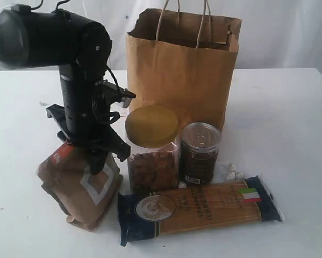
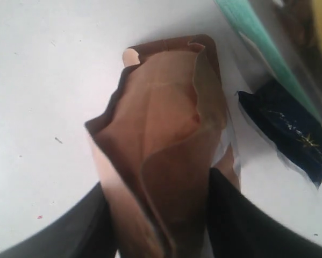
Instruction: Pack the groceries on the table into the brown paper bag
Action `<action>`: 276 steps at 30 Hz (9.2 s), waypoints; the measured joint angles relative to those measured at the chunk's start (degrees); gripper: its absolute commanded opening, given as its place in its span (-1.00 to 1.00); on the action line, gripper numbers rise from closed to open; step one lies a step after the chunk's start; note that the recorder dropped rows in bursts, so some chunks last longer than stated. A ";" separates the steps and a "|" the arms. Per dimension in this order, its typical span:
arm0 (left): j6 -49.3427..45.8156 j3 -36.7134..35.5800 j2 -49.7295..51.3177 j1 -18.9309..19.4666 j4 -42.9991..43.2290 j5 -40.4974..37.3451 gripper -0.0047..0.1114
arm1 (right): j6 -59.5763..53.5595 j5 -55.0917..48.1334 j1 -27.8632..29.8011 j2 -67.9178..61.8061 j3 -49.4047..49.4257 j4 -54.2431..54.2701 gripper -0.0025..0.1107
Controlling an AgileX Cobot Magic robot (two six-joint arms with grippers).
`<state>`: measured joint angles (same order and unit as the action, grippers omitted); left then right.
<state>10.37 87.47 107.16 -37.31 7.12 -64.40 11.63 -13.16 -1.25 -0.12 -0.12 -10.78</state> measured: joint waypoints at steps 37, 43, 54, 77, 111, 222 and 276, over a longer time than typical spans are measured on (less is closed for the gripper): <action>-2.52 -0.10 -9.31 0.00 8.71 -0.02 -0.92 | 0.00 0.00 0.00 0.00 0.00 0.00 -0.96; -2.68 -0.10 -13.01 0.00 9.08 -0.12 -0.92 | 0.00 0.00 0.00 0.00 0.00 0.00 -0.96; -3.42 -0.10 -17.04 0.00 6.57 -0.12 -0.92 | 0.00 0.00 0.00 0.00 0.00 0.00 -0.96; -11.24 21.80 -19.51 0.00 22.78 22.02 -0.92 | -0.10 0.00 0.00 0.00 0.00 0.00 -0.96; -29.80 21.80 -12.52 0.00 -17.41 44.00 -0.92 | -0.10 0.00 0.00 0.00 0.00 0.00 -0.96; -55.39 27.25 -7.34 0.00 -22.69 32.63 -0.53 | 0.85 0.00 0.00 0.00 0.00 0.00 -0.96; 2.42 0.40 -23.85 29.75 17.74 14.03 -0.92 | 0.85 0.00 0.00 0.00 0.00 0.00 -0.96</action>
<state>12.79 87.87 83.31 -7.57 24.86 -50.37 12.48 -13.16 -1.25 -0.12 -0.12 -10.78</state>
